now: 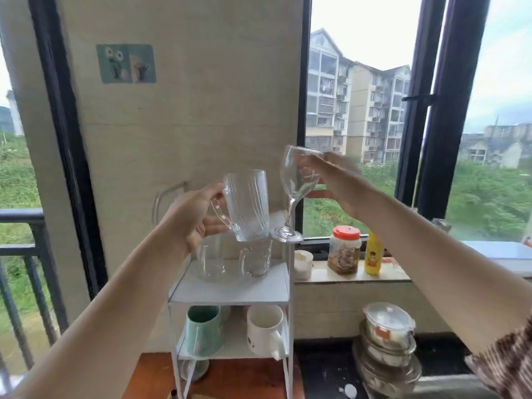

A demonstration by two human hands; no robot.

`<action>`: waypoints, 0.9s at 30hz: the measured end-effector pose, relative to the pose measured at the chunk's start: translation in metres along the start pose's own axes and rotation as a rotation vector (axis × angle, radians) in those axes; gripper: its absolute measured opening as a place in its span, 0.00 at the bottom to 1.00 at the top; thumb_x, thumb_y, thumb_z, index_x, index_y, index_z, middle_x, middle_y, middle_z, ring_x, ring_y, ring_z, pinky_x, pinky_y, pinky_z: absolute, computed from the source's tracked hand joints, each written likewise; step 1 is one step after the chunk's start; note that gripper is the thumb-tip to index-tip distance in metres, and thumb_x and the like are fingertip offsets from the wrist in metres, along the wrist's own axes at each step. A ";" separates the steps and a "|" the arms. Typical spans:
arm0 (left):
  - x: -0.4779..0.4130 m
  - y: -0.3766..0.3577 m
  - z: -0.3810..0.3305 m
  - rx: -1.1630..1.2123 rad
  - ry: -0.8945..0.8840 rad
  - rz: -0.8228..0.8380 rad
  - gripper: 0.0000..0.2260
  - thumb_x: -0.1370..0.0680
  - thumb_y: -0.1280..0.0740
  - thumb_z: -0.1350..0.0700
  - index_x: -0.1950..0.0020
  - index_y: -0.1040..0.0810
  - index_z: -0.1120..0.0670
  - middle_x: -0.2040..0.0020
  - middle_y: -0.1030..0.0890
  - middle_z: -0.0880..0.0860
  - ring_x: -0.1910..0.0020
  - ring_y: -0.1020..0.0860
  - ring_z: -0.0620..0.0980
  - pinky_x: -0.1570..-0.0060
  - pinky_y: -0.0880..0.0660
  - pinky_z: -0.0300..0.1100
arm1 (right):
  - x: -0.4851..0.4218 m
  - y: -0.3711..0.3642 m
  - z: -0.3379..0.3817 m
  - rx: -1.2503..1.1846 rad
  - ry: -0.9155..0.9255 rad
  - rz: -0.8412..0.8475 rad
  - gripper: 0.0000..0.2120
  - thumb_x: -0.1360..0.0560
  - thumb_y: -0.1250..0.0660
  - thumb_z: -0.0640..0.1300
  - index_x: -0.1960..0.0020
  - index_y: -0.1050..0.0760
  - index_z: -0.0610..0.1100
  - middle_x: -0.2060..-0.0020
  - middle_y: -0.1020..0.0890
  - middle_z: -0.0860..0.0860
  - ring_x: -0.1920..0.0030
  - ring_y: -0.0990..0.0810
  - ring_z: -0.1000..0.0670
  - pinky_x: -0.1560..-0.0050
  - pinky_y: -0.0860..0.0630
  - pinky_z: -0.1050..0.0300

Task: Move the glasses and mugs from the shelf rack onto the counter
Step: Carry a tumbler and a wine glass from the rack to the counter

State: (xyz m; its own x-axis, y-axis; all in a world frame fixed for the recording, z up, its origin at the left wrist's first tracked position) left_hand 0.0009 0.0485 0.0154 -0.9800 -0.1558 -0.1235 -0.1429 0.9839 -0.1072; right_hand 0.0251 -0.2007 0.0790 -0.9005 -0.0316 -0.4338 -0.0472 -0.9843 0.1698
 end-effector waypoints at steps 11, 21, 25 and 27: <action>0.160 -0.230 0.101 -0.125 0.168 0.411 0.09 0.20 0.37 0.52 0.49 0.20 0.55 0.51 0.17 0.57 0.57 0.18 0.60 0.56 0.20 0.52 | 0.205 0.228 -0.056 0.233 -0.204 -0.166 0.20 0.32 0.25 0.53 0.47 0.22 0.42 0.53 0.17 0.46 0.51 0.17 0.47 0.50 0.21 0.53; 0.367 -0.456 0.205 -0.182 0.358 0.702 0.12 0.23 0.32 0.50 0.49 0.22 0.59 0.49 0.19 0.58 0.57 0.19 0.59 0.53 0.19 0.55 | 0.470 0.450 -0.095 0.284 -0.460 -0.472 0.25 0.35 0.21 0.49 0.43 0.25 0.44 0.54 0.17 0.50 0.57 0.17 0.53 0.58 0.19 0.57; 0.448 -0.546 0.229 -0.202 0.376 0.840 0.09 0.24 0.31 0.53 0.55 0.21 0.58 0.54 0.20 0.58 0.62 0.22 0.57 0.58 0.20 0.50 | 0.575 0.535 -0.089 0.336 -0.540 -0.645 0.33 0.40 0.19 0.53 0.40 0.26 0.44 0.46 0.20 0.45 0.50 0.19 0.47 0.53 0.19 0.51; 0.489 -0.589 0.236 -0.200 0.379 0.913 0.06 0.25 0.30 0.54 0.58 0.21 0.57 0.55 0.19 0.57 0.62 0.21 0.57 0.55 0.20 0.53 | 0.626 0.574 -0.082 0.381 -0.593 -0.728 0.30 0.38 0.20 0.54 0.41 0.26 0.46 0.46 0.21 0.46 0.47 0.20 0.48 0.46 0.20 0.47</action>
State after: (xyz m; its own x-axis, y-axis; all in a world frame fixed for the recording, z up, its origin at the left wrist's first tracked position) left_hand -0.3613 -0.6274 -0.2142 -0.7007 0.6682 0.2501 0.6975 0.7153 0.0432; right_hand -0.5299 -0.7999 -0.1677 -0.6626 0.7471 -0.0526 -0.7115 -0.6059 0.3558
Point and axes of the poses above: each hand's wrist, its own x-axis away from the middle knuckle, its own y-axis out of the back of the hand, z = x × y, the point moved 10 cm from there along -x, towards the middle knuckle
